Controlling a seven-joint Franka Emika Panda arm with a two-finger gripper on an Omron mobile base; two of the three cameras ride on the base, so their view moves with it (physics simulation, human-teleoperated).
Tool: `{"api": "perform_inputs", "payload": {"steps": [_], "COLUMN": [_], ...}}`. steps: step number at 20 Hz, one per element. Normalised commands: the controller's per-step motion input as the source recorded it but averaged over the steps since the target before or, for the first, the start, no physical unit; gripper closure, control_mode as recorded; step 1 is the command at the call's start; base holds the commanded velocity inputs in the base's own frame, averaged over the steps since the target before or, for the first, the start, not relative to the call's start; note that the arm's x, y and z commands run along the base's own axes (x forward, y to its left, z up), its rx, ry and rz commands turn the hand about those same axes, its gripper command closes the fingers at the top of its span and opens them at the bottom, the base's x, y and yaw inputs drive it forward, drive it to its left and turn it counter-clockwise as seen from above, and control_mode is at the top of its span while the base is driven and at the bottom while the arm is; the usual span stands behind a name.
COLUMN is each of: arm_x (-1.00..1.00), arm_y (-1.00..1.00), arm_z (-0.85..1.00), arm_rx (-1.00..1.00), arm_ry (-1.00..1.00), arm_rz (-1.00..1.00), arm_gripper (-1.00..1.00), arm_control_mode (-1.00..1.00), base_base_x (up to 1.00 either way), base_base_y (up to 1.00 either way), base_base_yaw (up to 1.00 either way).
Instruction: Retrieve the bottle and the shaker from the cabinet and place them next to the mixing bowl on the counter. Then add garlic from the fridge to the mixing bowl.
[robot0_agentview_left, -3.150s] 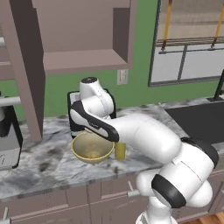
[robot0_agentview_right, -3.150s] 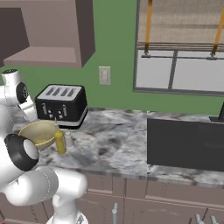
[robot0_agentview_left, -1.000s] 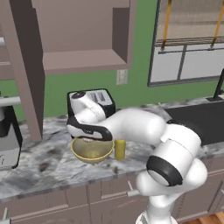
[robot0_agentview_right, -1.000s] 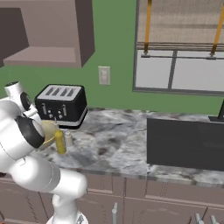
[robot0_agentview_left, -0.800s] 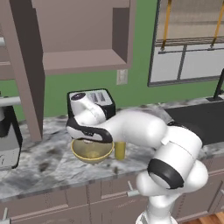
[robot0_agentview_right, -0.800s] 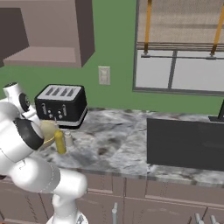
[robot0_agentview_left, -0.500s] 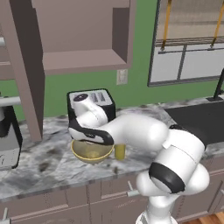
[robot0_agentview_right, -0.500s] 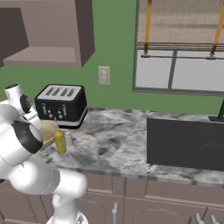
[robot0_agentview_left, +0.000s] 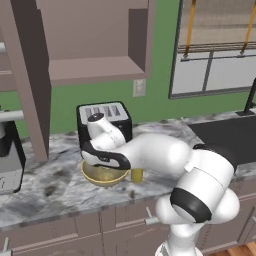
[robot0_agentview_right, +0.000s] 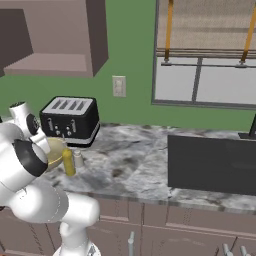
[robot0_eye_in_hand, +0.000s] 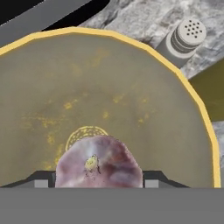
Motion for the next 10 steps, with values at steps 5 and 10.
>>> {"api": "perform_inputs", "payload": {"steps": [5,10], "arm_x": [0.0,0.06], "arm_y": [0.0,0.11], "arm_z": [-0.02,0.0], "arm_rx": [0.0,0.0], "arm_ry": [0.0,0.01], "arm_rz": [-0.01,-0.01], "arm_gripper": [1.0,1.0], "arm_control_mode": [-1.0,-1.0], "base_base_x": [0.0,0.0], "base_base_y": [0.0,0.0], "base_base_yaw": [0.0,0.0]}}
